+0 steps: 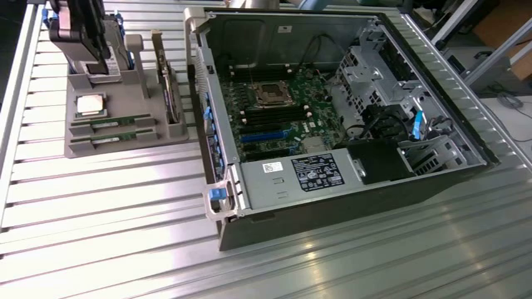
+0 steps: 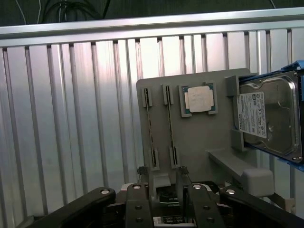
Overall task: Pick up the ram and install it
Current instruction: 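Pick up the ram and move it above insertion slot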
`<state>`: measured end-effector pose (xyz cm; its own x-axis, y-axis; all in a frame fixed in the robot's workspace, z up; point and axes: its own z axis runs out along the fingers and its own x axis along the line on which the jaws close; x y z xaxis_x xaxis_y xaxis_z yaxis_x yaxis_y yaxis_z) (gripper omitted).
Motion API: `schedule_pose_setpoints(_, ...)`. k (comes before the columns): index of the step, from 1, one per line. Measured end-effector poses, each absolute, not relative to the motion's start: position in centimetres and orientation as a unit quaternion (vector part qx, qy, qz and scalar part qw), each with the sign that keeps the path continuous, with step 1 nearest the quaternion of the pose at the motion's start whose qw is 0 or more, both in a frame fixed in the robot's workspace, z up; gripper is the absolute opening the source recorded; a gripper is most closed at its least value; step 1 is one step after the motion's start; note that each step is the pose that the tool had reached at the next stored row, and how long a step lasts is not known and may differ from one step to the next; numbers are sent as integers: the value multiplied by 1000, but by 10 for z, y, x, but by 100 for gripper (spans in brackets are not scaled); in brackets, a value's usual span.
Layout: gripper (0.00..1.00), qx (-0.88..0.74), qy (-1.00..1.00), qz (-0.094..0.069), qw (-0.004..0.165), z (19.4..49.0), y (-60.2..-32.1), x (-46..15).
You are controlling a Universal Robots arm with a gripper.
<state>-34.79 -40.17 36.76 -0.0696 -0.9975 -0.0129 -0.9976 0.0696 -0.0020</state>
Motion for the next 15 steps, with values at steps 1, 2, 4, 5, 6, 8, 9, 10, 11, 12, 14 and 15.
schedule_pose_setpoints(1,36,-682,731,4,5,367,-402,-348)
schedule_pose_setpoints(2,36,-682,731,4,5,367,-402,-348)
schedule_pose_setpoints(4,36,-682,731,4,5,366,-402,-348)
schedule_pose_setpoints(5,36,-682,731,4,5,366,-402,-348)
schedule_pose_setpoints(6,36,-682,731,4,5,365,-402,-348)
schedule_pose_setpoints(8,36,-682,731,4,5,365,-402,-348)
schedule_pose_setpoints(9,36,-682,731,4,5,365,-402,-348)
schedule_pose_setpoints(10,36,-682,731,4,5,364,-402,-348)
schedule_pose_setpoints(11,36,-682,731,4,5,364,-402,-348)
schedule_pose_setpoints(12,36,-682,731,4,5,364,-402,-348)
schedule_pose_setpoints(14,36,-682,731,4,5,363,-402,-348)
schedule_pose_setpoints(15,36,-682,731,4,5,363,-402,-348)
